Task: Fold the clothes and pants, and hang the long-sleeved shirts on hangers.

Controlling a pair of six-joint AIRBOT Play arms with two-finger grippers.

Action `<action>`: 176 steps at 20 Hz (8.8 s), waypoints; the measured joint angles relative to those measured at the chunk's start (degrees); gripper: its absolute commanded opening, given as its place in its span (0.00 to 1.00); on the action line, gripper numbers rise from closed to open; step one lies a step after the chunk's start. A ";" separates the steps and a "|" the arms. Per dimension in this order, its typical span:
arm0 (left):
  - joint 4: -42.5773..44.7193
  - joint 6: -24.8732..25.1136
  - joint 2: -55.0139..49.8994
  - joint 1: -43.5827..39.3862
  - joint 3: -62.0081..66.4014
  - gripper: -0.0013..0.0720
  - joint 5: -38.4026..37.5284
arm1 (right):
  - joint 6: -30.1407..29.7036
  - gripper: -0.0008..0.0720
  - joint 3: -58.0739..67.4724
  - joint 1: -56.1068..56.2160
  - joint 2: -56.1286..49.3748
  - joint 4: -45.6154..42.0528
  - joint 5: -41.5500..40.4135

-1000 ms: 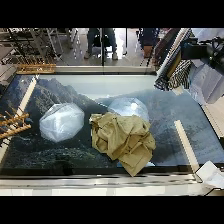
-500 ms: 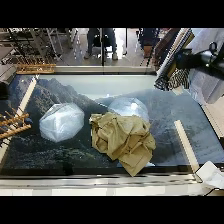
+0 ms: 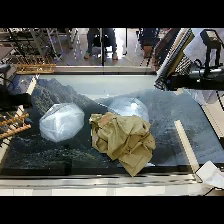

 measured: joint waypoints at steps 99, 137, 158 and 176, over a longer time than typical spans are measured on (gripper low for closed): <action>-20.76 28.22 -23.17 42.36 11.80 0.03 34.62 | 12.70 0.04 4.26 34.73 -23.26 -1.92 -15.10; -69.22 69.79 -25.40 2.23 7.19 0.03 -9.88 | -5.84 0.04 5.38 33.62 -15.32 -5.29 -13.57; -90.44 77.07 -27.54 -2.34 7.19 0.03 -7.13 | -18.01 0.62 9.05 41.42 -9.05 -15.74 2.80; -92.15 77.70 -27.61 -2.36 7.19 0.72 -6.38 | -34.40 0.04 8.81 41.11 -20.02 -30.82 -15.72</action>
